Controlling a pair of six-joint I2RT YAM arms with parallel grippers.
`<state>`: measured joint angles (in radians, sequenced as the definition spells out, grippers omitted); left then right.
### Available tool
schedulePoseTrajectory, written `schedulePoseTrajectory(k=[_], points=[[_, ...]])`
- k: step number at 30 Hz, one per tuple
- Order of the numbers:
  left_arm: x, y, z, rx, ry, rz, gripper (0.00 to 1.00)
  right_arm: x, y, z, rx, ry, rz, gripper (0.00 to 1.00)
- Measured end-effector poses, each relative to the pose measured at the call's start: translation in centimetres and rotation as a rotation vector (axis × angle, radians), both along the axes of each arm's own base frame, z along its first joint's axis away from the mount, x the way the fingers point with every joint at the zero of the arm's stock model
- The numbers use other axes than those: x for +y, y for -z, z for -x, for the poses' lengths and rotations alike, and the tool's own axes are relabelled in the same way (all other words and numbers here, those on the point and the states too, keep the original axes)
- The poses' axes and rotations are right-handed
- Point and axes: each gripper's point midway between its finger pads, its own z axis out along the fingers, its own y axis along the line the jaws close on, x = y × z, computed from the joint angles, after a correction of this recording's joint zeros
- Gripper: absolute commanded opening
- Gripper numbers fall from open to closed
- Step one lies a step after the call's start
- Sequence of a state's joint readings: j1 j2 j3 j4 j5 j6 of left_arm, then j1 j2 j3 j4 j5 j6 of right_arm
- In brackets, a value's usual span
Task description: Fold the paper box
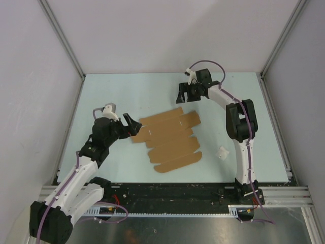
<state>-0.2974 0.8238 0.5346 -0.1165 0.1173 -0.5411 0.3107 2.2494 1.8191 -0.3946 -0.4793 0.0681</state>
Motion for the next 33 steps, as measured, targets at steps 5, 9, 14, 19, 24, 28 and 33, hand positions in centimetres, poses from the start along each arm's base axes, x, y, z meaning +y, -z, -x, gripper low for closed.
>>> schedulePoseTrajectory(k=[5, 9, 14, 19, 24, 28, 33], points=[[0.0, 0.0, 0.1, 0.002, 0.0, 0.0, 0.96, 0.1, 1.1, 0.7, 0.037, -0.002, -0.002, 0.8], [-0.1, 0.1, 0.1, 0.005, 0.003, 0.0, 0.96, 0.1, 2.3, 1.7, 0.075, -0.013, -0.001, 0.77], [-0.4, 0.1, 0.3, 0.008, 0.014, 0.001, 0.96, 0.4, 3.4, 2.6, 0.118, -0.037, -0.012, 0.75], [-0.5, 0.1, 0.5, 0.007, 0.017, 0.007, 0.96, 0.8, 3.4, 3.0, 0.131, -0.059, -0.038, 0.7], [-0.5, 0.2, 0.8, 0.005, 0.02, 0.009, 0.96, 1.3, 3.5, 3.4, 0.148, -0.083, -0.068, 0.65], [-0.5, 0.1, 1.0, 0.006, 0.021, 0.011, 0.96, 1.7, 3.6, 3.8, 0.159, -0.1, -0.081, 0.62], [-0.5, 0.0, 1.1, 0.005, 0.023, 0.012, 0.96, 2.3, 3.8, 4.2, 0.169, -0.122, -0.096, 0.58]])
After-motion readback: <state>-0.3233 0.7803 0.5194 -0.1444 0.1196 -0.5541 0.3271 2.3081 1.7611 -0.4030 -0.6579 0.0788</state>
